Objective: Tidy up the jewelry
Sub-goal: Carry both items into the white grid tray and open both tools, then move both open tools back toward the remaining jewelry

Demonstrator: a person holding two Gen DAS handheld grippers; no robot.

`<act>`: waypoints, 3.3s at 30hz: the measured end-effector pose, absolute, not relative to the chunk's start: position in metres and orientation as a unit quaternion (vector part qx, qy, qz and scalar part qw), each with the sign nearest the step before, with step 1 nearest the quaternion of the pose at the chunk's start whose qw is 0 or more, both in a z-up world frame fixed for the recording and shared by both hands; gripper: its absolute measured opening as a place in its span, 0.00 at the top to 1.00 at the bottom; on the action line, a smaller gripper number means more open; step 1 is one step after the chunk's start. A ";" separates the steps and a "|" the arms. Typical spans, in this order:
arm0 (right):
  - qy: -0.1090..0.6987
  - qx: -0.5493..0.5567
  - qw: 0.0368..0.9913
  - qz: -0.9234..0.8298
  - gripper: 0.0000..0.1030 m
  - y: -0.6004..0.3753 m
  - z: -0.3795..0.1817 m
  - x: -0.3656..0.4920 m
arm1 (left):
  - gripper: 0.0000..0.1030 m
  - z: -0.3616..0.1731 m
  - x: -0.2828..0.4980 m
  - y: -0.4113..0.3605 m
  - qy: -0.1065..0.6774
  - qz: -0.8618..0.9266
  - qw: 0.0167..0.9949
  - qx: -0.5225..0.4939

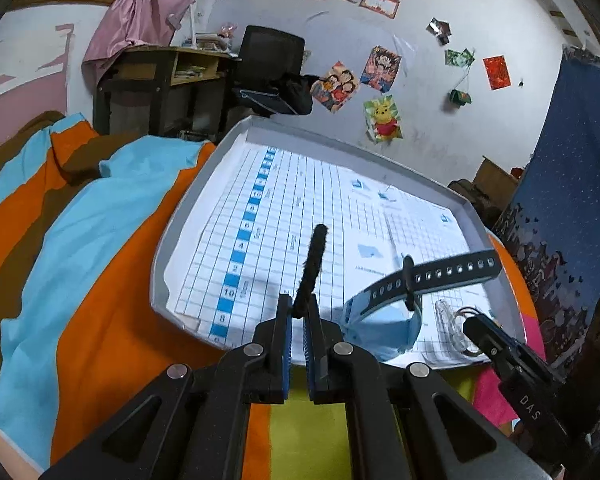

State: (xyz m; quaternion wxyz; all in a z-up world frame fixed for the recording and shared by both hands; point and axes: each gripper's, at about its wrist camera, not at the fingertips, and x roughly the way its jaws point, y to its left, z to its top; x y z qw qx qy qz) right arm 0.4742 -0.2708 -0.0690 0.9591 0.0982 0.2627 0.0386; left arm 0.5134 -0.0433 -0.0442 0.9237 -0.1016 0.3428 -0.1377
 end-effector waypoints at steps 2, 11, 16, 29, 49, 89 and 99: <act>0.264 0.091 0.959 0.034 0.85 -0.269 -0.069 0.473 | 0.94 -0.044 0.511 -0.046 0.346 -0.129 0.924 -0.094; 0.234 0.079 0.969 0.012 0.66 -0.273 -0.051 0.454 | 0.59 -0.035 0.488 -0.044 0.328 -0.105 0.934 -0.092; 0.207 0.075 0.976 0.003 0.52 -0.272 -0.026 0.434 | 0.23 -0.015 0.457 -0.041 0.278 -0.097 0.951 -0.094; 0.139 0.052 0.989 -0.006 0.09 -0.258 0.028 0.356 | 0.00 0.028 0.362 -0.022 0.179 -0.074 0.977 -0.085; 0.100 0.083 0.991 -0.033 0.01 -0.267 0.048 0.201 | 0.00 0.028 0.224 -0.011 0.142 -0.055 0.987 -0.058; 0.269 0.082 0.956 -0.078 0.01 -0.255 -0.052 0.133 | 0.00 -0.043 0.163 0.002 0.273 -0.053 0.959 -0.052; 0.282 0.068 0.954 -0.083 0.01 -0.247 -0.064 0.148 | 0.00 -0.058 0.185 -0.006 0.291 -0.055 0.954 -0.047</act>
